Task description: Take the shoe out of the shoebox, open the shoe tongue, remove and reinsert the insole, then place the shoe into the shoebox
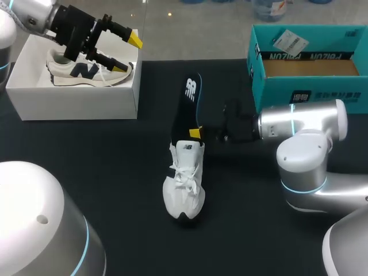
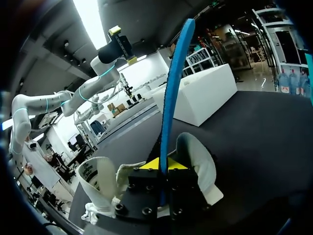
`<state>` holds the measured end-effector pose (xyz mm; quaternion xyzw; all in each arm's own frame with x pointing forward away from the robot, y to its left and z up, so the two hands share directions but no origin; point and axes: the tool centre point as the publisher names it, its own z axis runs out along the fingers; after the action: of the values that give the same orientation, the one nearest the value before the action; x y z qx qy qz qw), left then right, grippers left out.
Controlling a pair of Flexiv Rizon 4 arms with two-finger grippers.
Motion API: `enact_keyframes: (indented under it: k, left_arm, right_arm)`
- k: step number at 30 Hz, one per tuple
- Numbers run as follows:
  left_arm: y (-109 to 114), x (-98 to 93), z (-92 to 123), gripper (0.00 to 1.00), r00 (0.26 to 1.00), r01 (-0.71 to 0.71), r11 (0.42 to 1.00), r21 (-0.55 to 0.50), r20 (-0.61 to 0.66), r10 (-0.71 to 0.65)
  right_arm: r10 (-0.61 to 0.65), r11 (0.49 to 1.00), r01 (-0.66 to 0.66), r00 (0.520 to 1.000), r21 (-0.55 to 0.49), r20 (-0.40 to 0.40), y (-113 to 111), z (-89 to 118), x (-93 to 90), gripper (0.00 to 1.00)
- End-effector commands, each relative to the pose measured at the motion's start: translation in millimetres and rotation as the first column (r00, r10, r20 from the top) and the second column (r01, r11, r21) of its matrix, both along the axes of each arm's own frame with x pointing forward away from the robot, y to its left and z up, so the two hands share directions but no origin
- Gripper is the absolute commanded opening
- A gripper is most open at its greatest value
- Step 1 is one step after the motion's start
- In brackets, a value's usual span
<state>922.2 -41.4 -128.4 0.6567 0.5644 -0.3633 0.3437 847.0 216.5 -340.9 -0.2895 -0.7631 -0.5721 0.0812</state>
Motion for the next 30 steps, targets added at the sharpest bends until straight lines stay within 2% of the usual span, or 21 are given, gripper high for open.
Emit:
enact_keyframes:
  k: [1, 11, 21, 22, 23, 26, 30]
  left_arm:
    - [0.1, -0.9, 0.1, 1.0, 1.0, -0.001, 1.0, 0.003, 0.002, 0.001]
    - [0.1, -0.9, 0.1, 1.0, 1.0, -0.001, 1.0, 0.003, 0.002, 0.001]
    - [0.1, -0.9, 0.1, 1.0, 1.0, -0.001, 1.0, 0.003, 0.002, 0.001]
    - [0.1, -0.9, 0.1, 1.0, 1.0, -0.001, 1.0, 0.003, 0.002, 0.001]
    - [0.1, -0.9, 0.1, 1.0, 1.0, -0.001, 1.0, 0.003, 0.002, 0.001]
    - [0.1, -0.9, 0.1, 1.0, 1.0, -0.001, 1.0, 0.003, 0.002, 0.001]
    - [0.1, -0.9, 0.1, 1.0, 1.0, -0.001, 1.0, 0.003, 0.002, 0.001]
  right_arm:
    - [0.025, 1.0, -0.025, 1.0, -0.003, 0.002, -3.7, 3.8, 2.7, 0.0]
    - [0.05, 0.999, -0.05, 0.998, 0.0, -0.037, 1.7, -13.4, -7.7, 0.0]
    - [0.05, 0.999, -0.049, 0.996, 0.01, -0.068, 5.6, -22.2, -15.2, 0.0]
    - [0.05, 0.999, -0.05, 0.996, 0.012, -0.068, 5.7, -22.2, -15.2, 0.12]
    - [0.051, 0.999, -0.05, 0.997, 0.012, -0.066, 5.9, -21.2, -14.5, 0.34]
    - [0.053, 0.999, -0.053, 0.997, 0.004, -0.054, 5.8, -15.6, -10.8, 0.42]
    - [0.062, 0.998, -0.063, 0.997, -0.012, -0.039, 4.3, -7.5, -4.7, 0.4]
